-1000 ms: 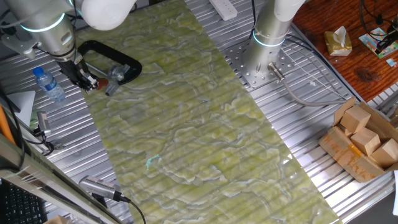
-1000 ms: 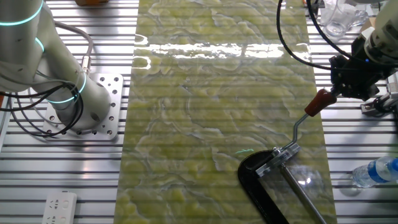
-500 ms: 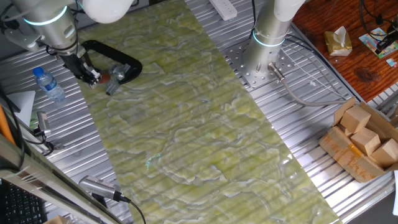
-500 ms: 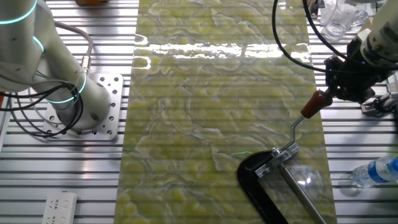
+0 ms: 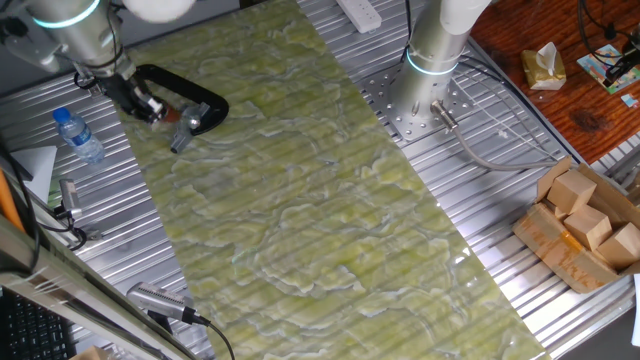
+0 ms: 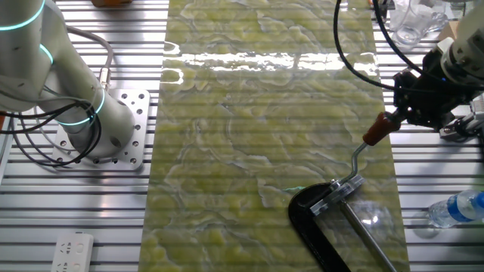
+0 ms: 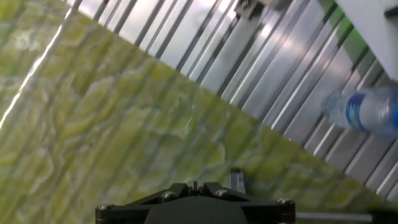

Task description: Pull up the lever

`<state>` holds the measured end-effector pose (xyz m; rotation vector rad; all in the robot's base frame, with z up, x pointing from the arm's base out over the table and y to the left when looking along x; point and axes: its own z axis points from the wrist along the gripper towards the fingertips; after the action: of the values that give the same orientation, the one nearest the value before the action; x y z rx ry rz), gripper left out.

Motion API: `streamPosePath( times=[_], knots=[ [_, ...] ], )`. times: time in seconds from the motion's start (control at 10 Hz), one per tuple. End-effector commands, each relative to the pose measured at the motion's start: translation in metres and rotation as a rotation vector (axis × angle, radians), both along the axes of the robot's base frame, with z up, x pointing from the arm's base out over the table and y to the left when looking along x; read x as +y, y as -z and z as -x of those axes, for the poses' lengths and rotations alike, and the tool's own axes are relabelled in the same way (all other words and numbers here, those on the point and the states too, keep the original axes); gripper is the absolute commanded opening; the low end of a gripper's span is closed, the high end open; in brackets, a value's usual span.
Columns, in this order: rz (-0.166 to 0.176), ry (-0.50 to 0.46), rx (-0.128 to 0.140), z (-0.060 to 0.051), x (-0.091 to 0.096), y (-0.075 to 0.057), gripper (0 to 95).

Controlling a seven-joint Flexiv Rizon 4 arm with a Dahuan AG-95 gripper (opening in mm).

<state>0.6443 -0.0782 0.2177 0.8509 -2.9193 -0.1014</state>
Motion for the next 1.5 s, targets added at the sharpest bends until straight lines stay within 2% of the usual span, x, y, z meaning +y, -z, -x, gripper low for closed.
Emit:
streamPosePath(
  times=[0.1,0.7,0.9,1.2,1.5],
  knots=[
    [-0.010,0.000,0.010,0.014,-0.009,-0.001,0.0],
    [-0.019,0.017,0.042,0.044,-0.031,-0.010,0.0],
    [-0.021,0.015,0.038,0.054,-0.036,-0.007,0.0],
    [-0.021,0.016,0.037,0.062,-0.040,-0.007,0.0],
    [-0.034,0.050,0.034,0.059,-0.037,-0.006,0.0]
  ],
)
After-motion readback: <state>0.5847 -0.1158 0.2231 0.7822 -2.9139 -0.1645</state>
